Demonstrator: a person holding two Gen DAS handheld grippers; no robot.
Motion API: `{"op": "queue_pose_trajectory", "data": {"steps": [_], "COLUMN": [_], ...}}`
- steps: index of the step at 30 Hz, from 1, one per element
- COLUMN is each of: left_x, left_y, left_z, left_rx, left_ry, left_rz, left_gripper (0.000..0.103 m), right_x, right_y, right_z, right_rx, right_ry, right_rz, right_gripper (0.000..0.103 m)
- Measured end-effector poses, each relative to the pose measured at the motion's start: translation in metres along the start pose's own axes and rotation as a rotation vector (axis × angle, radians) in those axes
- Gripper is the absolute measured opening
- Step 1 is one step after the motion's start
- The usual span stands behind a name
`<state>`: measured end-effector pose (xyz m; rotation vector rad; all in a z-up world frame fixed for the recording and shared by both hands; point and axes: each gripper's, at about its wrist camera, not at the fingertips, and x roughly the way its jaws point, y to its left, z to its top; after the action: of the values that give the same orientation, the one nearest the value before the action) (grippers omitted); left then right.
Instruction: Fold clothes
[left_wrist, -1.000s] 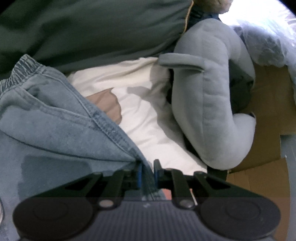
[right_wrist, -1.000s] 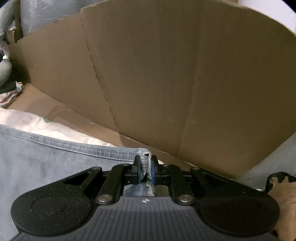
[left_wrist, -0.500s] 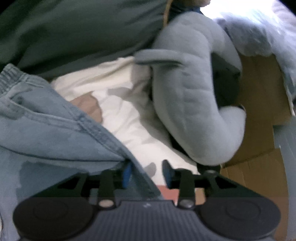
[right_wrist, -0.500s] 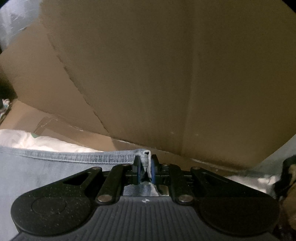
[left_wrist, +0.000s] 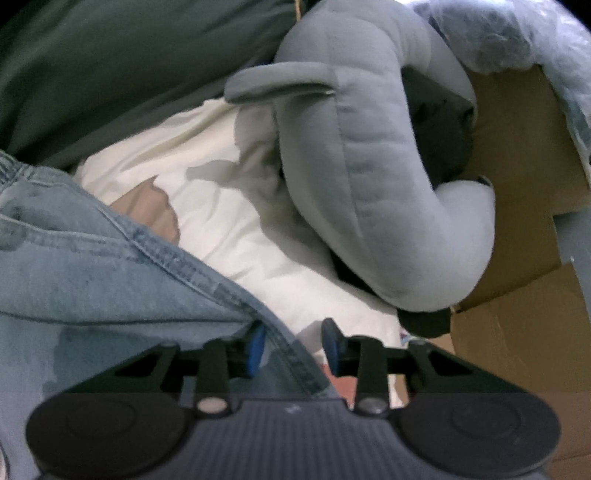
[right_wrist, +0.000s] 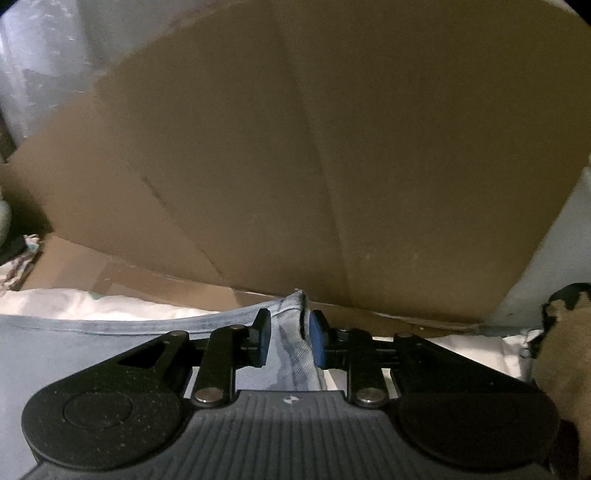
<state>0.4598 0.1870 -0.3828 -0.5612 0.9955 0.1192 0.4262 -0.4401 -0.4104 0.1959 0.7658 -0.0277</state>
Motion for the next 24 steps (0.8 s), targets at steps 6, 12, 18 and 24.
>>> {"op": "queue_pose_trajectory", "data": {"steps": [6, 12, 18, 24], "left_x": [-0.021, -0.059, -0.091, -0.072], "left_y": [-0.011, -0.011, 0.003, 0.031], "left_z": [0.011, 0.031, 0.045, 0.039], "left_rx": [0.074, 0.179, 0.287, 0.313], "left_ry": [0.053, 0.033, -0.027, 0.006], "left_rz": [0.031, 0.073, 0.169, 0.227], "left_gripper": [0.035, 0.035, 0.032, 0.03], "right_x": [-0.022, -0.022, -0.03, -0.04], "right_y": [0.02, 0.037, 0.056, 0.061], "right_z": [-0.021, -0.04, -0.05, -0.064], "right_rx": [-0.054, -0.066, -0.138, -0.158], "right_ry": [-0.004, 0.046, 0.061, 0.074], "right_rz": [0.047, 0.075, 0.099, 0.098], "right_gripper": [0.024, 0.025, 0.028, 0.037]}}
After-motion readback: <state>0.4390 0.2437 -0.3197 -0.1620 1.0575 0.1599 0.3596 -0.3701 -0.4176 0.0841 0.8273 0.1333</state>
